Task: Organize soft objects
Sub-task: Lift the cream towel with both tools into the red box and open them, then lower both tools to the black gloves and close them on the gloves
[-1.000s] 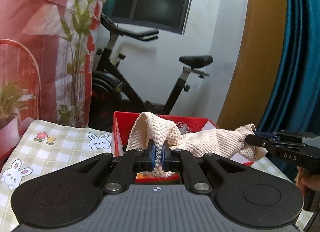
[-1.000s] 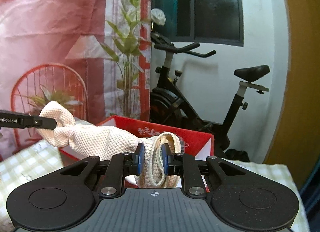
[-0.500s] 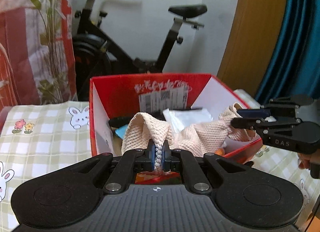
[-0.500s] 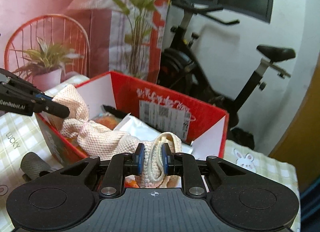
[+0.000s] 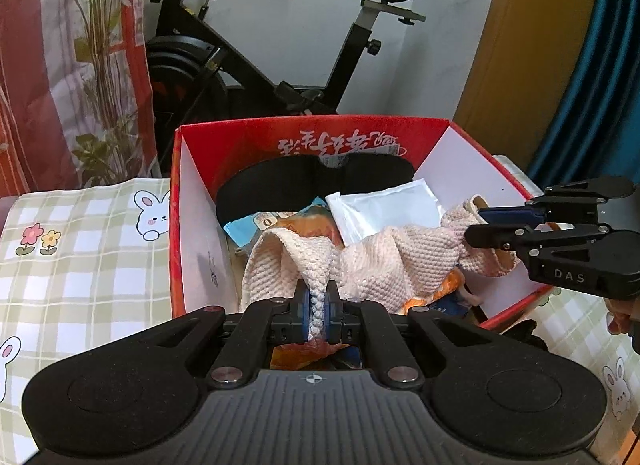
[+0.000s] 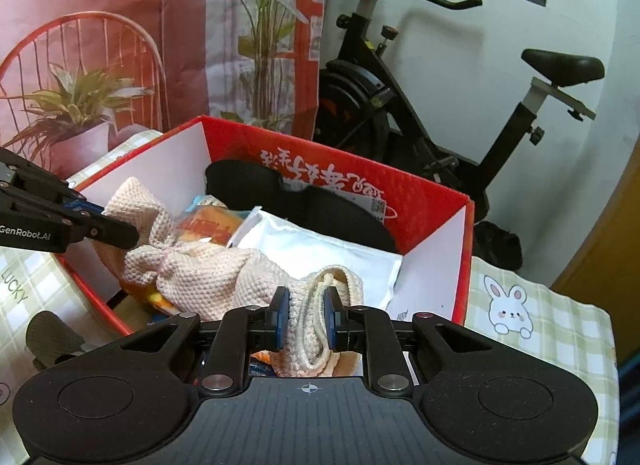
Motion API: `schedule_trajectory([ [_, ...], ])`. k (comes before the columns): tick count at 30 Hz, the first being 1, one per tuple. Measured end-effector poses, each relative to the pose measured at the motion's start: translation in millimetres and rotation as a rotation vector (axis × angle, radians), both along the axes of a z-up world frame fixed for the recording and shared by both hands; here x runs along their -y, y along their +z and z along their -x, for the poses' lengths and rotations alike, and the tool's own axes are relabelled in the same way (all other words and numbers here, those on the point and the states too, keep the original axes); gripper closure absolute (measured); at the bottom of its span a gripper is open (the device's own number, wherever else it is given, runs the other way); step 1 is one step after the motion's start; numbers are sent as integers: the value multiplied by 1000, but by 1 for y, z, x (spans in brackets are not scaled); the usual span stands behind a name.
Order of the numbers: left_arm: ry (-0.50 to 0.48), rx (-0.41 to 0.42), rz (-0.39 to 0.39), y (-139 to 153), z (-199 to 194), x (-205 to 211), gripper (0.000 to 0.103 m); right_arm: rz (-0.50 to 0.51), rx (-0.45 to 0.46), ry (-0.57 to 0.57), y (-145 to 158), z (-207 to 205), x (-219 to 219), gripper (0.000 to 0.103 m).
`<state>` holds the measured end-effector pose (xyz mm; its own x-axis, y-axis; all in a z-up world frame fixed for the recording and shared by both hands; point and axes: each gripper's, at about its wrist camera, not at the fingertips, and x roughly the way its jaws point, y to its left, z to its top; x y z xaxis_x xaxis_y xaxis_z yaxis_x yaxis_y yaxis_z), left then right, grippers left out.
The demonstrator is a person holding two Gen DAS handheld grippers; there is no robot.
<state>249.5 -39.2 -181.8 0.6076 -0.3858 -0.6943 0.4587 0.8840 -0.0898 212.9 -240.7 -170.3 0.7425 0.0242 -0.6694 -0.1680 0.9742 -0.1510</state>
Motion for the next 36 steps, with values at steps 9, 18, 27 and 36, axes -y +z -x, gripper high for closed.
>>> schedule_trajectory([
  [9,9,72,14,13,6,-1,48,41,52,-36,0,9,-2,71],
  [18,15,167,34,30,27,1,9,48,105,-44,15,25,-13,27],
  [27,74,225,45,47,56,-10,0,13,161,-80,29,53,-19,0],
  [36,130,244,45,49,85,-26,0,-16,188,-118,23,75,-25,0],
])
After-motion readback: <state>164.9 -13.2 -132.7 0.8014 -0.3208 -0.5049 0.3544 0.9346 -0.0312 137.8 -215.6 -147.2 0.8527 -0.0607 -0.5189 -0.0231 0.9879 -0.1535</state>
